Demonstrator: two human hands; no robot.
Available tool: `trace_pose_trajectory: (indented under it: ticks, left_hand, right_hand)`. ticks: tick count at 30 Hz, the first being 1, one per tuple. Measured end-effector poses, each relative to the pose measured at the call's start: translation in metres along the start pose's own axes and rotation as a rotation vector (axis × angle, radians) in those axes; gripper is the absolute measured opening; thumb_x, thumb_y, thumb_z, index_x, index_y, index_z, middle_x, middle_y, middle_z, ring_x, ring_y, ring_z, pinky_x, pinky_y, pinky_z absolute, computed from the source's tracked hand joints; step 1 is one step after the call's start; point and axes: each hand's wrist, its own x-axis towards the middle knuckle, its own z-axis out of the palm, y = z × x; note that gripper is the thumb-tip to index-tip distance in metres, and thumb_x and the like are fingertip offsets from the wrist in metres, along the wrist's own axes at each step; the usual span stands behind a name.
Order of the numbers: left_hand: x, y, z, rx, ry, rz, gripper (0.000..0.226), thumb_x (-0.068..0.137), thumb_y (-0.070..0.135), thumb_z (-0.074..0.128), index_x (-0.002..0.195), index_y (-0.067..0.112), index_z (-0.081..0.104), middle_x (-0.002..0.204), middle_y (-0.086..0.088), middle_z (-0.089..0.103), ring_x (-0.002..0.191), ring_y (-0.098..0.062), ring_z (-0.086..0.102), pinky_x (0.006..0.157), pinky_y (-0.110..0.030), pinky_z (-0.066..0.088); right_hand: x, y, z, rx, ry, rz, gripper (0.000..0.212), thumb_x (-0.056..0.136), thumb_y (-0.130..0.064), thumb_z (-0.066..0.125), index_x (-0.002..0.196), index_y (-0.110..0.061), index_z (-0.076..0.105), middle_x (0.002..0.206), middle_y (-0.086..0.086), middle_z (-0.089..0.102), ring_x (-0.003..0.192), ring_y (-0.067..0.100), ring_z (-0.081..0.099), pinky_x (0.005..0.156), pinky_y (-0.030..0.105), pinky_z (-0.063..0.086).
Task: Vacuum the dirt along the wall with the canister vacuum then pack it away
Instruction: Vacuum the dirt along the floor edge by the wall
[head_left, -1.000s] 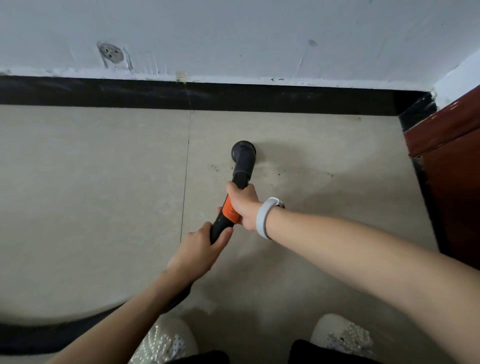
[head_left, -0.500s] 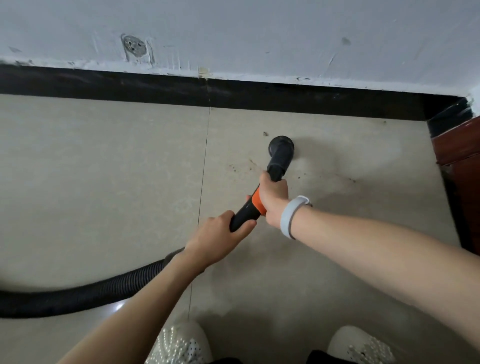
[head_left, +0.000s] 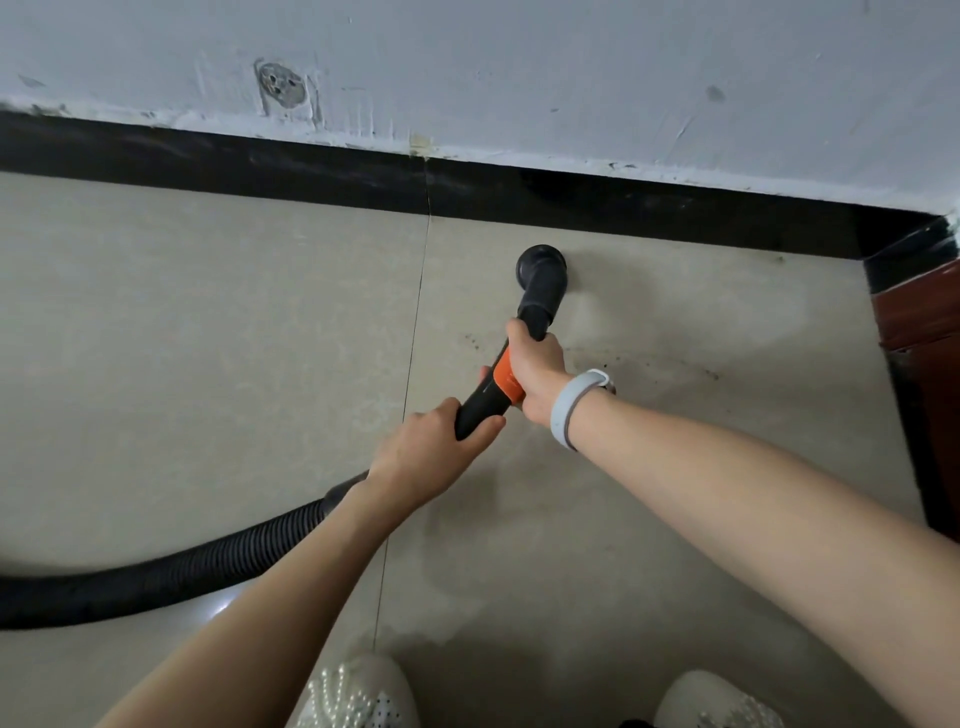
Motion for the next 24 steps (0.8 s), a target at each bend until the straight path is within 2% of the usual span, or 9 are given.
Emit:
trace_pose_trajectory:
  ticks: [2,4,6,9,11,13,17,21,24]
  left_hand:
    - [0.000,0.000,-0.002,0.011,0.047,-0.001,0.040,0.086,0.065,0.040,0.072,0.027,0.039,0.064,0.004,0.053,0.053,-0.010,0.052,0.046,-0.024,0.034]
    - [-0.009,-0.007,0.000,-0.008,0.086,-0.031,0.042,0.084,0.066,0.039,0.072,0.026,0.040,0.063,0.003,0.054,0.052,-0.012,0.053,0.044,-0.026,0.033]
    - [-0.024,-0.020,0.004,-0.065,0.072,-0.095,0.043,0.083,0.066,0.039,0.074,0.024,0.044,0.063,0.001,0.058,0.053,-0.015,0.057,0.047,-0.029,0.042]
    - [-0.040,-0.037,0.002,-0.123,0.051,-0.172,0.045,0.082,0.065,0.042,0.075,0.021,0.049,0.064,-0.001,0.060,0.056,-0.019,0.061,0.057,-0.034,0.051]
    - [-0.045,-0.044,-0.001,-0.059,0.080,-0.180,0.046,0.081,0.067,0.040,0.074,0.022,0.048,0.063,0.000,0.060,0.056,-0.016,0.060,0.052,-0.031,0.047]
    - [-0.051,-0.048,-0.002,0.021,0.113,-0.181,0.044,0.082,0.067,0.039,0.073,0.025,0.046,0.060,0.003,0.056,0.053,-0.012,0.055,0.045,-0.026,0.036]
    - [-0.052,-0.045,-0.005,0.113,0.161,-0.173,0.045,0.083,0.069,0.035,0.075,0.025,0.042,0.060,0.005,0.052,0.054,-0.010,0.051,0.046,-0.026,0.033]
    - [-0.027,-0.023,-0.015,0.174,0.195,-0.123,0.046,0.082,0.071,0.033,0.071,0.026,0.036,0.061,0.009,0.046,0.055,-0.014,0.046,0.046,-0.027,0.027]
    - [-0.008,-0.004,-0.017,0.264,0.153,-0.018,0.047,0.084,0.070,0.035,0.082,0.023,0.039,0.061,0.009,0.043,0.055,-0.015,0.044,0.047,-0.028,0.026]
  right_hand:
    - [-0.002,-0.006,0.002,-0.005,-0.033,-0.004,0.026,0.093,-0.032,0.046,0.109,-0.011,0.042,0.084,0.004,0.049,0.052,0.015,0.057,0.052,0.027,0.051]
    - [-0.008,-0.004,0.010,-0.008,-0.077,-0.007,0.027,0.093,-0.030,0.046,0.110,-0.009,0.041,0.080,0.003,0.047,0.050,0.017,0.057,0.050,0.025,0.050]
    - [-0.017,0.008,0.021,-0.066,-0.110,-0.011,0.034,0.094,-0.031,0.046,0.117,-0.006,0.041,0.077,0.002,0.046,0.060,0.023,0.060,0.061,0.031,0.053]
    - [-0.030,0.030,0.038,-0.112,-0.136,-0.010,0.040,0.095,-0.035,0.044,0.123,-0.006,0.036,0.079,0.002,0.049,0.061,0.021,0.060,0.060,0.031,0.051]
    - [-0.031,0.039,0.046,-0.152,-0.100,-0.033,0.048,0.096,-0.039,0.043,0.129,-0.005,0.034,0.090,0.004,0.052,0.085,0.030,0.065,0.079,0.040,0.052]
    - [-0.033,0.044,0.052,-0.151,-0.078,-0.030,0.052,0.096,-0.041,0.042,0.133,-0.005,0.032,0.099,0.009,0.053,0.103,0.036,0.061,0.096,0.047,0.046]
    - [-0.033,0.038,0.054,-0.201,-0.027,-0.030,0.050,0.097,-0.044,0.038,0.129,-0.006,0.034,0.112,0.013,0.060,0.104,0.035,0.061,0.098,0.045,0.043]
    - [-0.011,0.005,0.039,-0.132,0.080,-0.044,0.050,0.096,-0.041,0.039,0.130,-0.004,0.036,0.124,0.017,0.057,0.112,0.035,0.057,0.102,0.045,0.040]
    - [0.005,-0.017,0.017,-0.107,0.139,-0.037,0.047,0.096,-0.039,0.041,0.129,-0.005,0.040,0.124,0.017,0.056,0.113,0.034,0.056,0.101,0.044,0.042]
